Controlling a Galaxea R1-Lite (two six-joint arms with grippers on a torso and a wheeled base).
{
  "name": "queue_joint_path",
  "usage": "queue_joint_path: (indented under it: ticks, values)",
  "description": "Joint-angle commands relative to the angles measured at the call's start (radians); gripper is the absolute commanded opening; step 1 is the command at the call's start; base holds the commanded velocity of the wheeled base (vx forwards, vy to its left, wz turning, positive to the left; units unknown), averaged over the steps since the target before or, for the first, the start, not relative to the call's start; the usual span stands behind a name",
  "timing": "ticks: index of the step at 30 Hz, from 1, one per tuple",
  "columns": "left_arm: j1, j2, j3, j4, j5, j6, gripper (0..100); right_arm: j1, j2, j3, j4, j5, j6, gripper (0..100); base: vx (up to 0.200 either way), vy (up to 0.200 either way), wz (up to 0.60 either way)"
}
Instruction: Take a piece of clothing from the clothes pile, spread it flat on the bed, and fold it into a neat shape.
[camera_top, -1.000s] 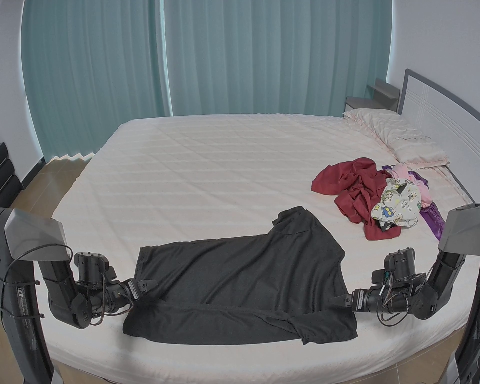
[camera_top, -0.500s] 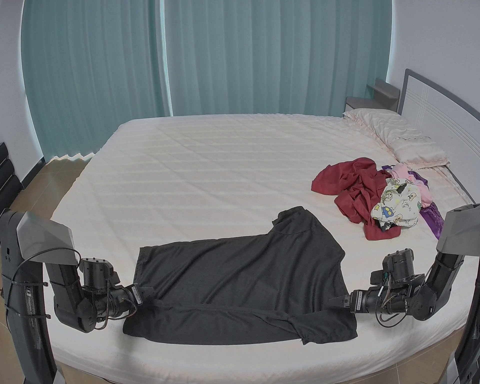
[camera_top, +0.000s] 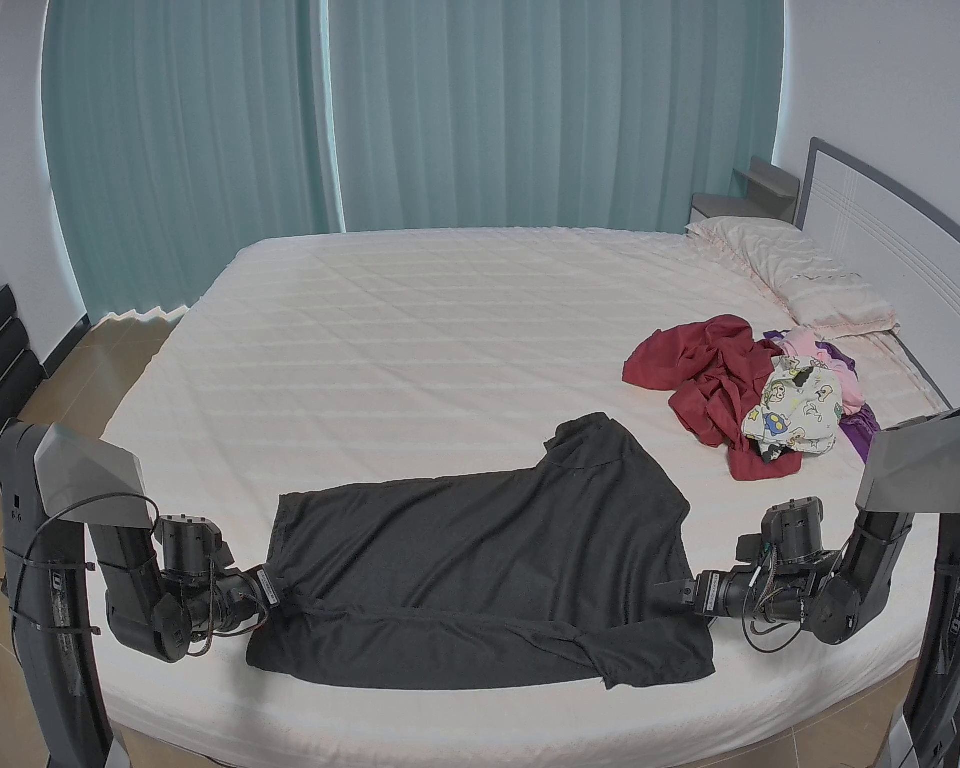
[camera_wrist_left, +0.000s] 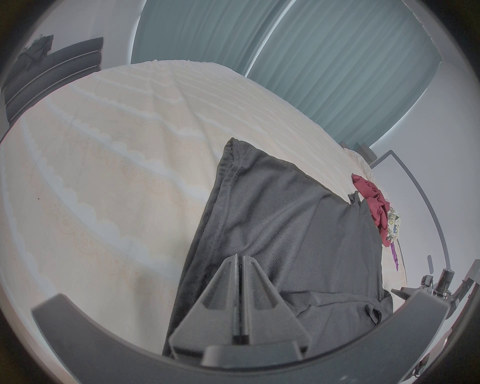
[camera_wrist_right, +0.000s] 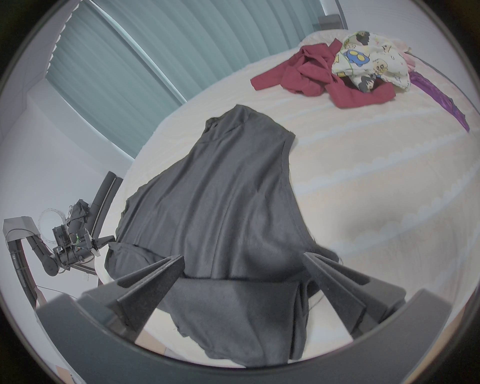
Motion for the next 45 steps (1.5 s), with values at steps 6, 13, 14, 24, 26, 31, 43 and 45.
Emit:
queue_joint_path:
  ticks: [6, 13, 14, 24, 26, 31, 43, 45]
  values:
    - [0.019, 0.001, -0.010, 0.001, 0.006, -0.011, 0, -0.020, 0.097, 0.005, -0.054, 0.009, -0.008, 100, 0.000, 0.000, 0.00]
    - [0.019, 0.001, -0.011, 0.001, 0.006, -0.017, 0, -0.015, 0.109, 0.006, -0.056, 0.009, -0.008, 100, 0.000, 0.000, 0.00]
    - [0.019, 0.001, -0.011, 0.001, 0.008, -0.017, 0, -0.012, 0.112, 0.006, -0.056, 0.011, -0.008, 100, 0.000, 0.000, 0.00]
    - [0.020, 0.003, -0.014, 0.012, 0.008, -0.017, 0, -0.015, 0.109, 0.006, -0.057, 0.009, -0.008, 0, 0.000, 0.000, 0.00]
    - [0.020, 0.001, -0.014, 0.012, 0.008, -0.019, 0, -0.018, 0.103, 0.006, -0.060, 0.009, -0.006, 0, 0.000, 0.000, 0.00]
    - [0.033, -0.002, -0.008, 0.013, 0.031, -0.020, 0, -0.028, 0.094, 0.026, -0.166, 0.006, 0.000, 0, 0.000, 0.000, 0.00]
    - [0.048, -0.149, 0.022, 0.119, 0.045, -0.025, 0, -0.058, 0.078, 0.034, -0.175, 0.003, -0.002, 0, 0.000, 0.000, 0.00]
    - [0.048, -0.189, 0.021, 0.171, 0.043, -0.025, 0, -0.060, 0.075, 0.034, -0.178, 0.003, -0.002, 0, 0.000, 0.000, 0.00]
